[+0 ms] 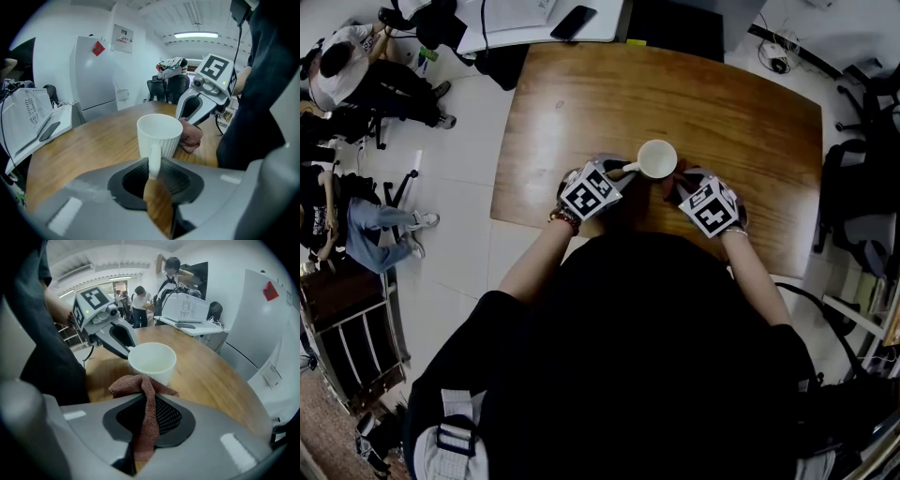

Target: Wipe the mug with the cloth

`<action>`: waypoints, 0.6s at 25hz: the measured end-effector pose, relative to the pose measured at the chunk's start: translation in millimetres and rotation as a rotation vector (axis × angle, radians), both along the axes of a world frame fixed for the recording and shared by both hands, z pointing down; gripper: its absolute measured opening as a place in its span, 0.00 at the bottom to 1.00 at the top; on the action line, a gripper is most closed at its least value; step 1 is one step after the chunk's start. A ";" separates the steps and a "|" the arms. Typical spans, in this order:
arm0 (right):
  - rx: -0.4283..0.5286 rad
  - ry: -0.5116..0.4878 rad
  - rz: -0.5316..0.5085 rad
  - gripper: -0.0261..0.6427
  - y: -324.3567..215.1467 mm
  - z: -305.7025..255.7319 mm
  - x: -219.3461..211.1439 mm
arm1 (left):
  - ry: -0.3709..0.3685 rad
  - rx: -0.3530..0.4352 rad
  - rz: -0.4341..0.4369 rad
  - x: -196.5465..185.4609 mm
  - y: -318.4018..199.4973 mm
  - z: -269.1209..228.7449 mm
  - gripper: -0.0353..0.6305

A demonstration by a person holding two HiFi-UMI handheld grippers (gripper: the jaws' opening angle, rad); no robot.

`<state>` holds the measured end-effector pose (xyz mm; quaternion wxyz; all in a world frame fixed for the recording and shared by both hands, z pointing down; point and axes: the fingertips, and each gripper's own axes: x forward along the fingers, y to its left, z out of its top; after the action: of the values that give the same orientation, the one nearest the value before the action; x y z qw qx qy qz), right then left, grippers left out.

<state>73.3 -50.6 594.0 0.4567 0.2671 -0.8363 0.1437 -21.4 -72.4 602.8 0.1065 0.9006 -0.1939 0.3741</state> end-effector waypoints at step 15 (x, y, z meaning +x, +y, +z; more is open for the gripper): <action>0.030 -0.015 0.019 0.12 -12.4 -3.2 12.4 | -0.036 0.030 0.006 -5.6 -25.0 2.3 0.19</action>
<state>85.7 -63.0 590.8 0.4450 0.2807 -0.8392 0.1374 -27.0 -97.3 605.0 0.0884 0.8958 -0.1987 0.3876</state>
